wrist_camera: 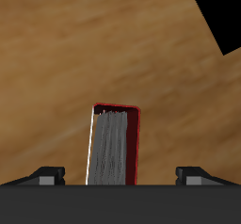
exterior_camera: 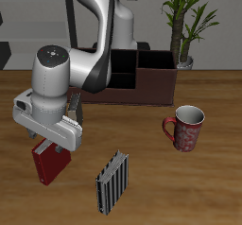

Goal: Place the red book into the back desk caddy's front compartment

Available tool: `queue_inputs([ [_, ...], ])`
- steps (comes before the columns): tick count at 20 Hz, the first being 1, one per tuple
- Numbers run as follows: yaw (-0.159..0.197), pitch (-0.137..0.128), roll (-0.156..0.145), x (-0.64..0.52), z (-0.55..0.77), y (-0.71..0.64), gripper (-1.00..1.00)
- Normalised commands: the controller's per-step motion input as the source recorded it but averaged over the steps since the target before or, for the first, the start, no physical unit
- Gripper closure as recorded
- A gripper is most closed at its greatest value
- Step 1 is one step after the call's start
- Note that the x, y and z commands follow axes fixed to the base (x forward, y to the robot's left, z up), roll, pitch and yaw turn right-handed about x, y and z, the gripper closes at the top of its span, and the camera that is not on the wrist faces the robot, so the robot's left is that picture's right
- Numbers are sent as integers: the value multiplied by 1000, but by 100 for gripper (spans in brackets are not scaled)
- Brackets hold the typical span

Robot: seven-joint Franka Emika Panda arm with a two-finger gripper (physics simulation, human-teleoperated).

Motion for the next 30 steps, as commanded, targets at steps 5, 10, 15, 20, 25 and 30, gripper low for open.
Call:
queue_inputs([
  [5,4,5,8,22,-47,76,100],
  [10,-3,2,10,42,-3,83,100],
  [15,40,-21,25,-51,150,146,100],
  [20,53,-28,11,-59,284,127,100],
  [25,105,-64,50,-229,628,276,100],
  [30,130,-67,35,-352,708,205,100],
])
